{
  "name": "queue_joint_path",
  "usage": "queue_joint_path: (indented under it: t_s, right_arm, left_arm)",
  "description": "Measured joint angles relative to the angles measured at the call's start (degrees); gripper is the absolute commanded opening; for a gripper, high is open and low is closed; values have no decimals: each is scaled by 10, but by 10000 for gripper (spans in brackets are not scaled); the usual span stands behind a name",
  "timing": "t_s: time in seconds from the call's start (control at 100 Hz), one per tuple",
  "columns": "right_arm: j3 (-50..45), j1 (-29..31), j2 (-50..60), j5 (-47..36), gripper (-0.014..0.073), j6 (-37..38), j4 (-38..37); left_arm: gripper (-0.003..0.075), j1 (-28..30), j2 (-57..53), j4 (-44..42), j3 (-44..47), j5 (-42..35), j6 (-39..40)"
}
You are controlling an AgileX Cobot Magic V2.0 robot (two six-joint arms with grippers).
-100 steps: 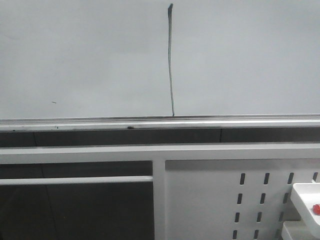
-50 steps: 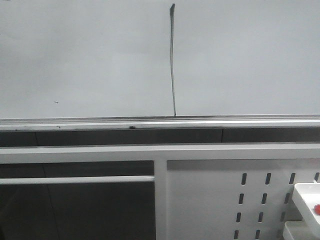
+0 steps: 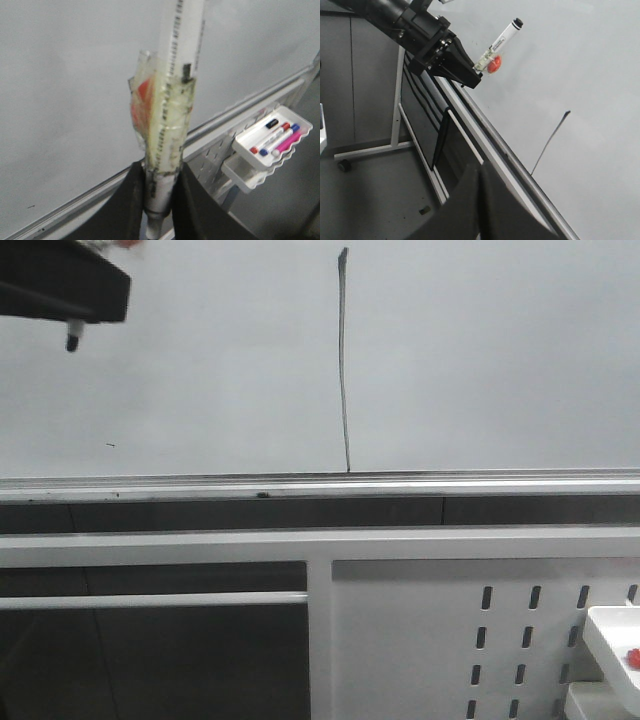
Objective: Write number 1 on whiteboard
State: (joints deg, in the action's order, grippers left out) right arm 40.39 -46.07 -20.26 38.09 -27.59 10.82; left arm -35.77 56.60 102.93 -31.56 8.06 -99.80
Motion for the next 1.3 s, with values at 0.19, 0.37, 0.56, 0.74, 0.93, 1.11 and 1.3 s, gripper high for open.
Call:
queue_joint_path:
  t_s: [0.19,0.37,0.56,0.74,0.93,1.11,1.3]
  right_arm:
    - [-73,0,47,-64,-51,11,-25]
    - [-90,0,50,-64,-51,12,-38]
    - [-90,0,50,-50,-49,12,-49]
    - [-102,15,65,-88,-49,130,-174]
    - [-154,30,118,-102,-49,309,-324]
    - [-183,30,175,-82,-50,380,-349]
    - [-184,30,185,-77,-50,390,-347]
  left_arm:
    - [-20,-80,19,11,-20,-72,-48]
    - [-20,-126,-4,17,-71,-123,-73]
    - [-20,-130,-40,17,-110,-130,-78]
    - [-20,-130,-43,17,-110,-130,-78]
    - [-20,-130,-43,17,-109,-130,-78]
    - [-20,-130,-43,17,-79,-131,-78]
    - [-20,-130,-43,17,-68,-131,-78]
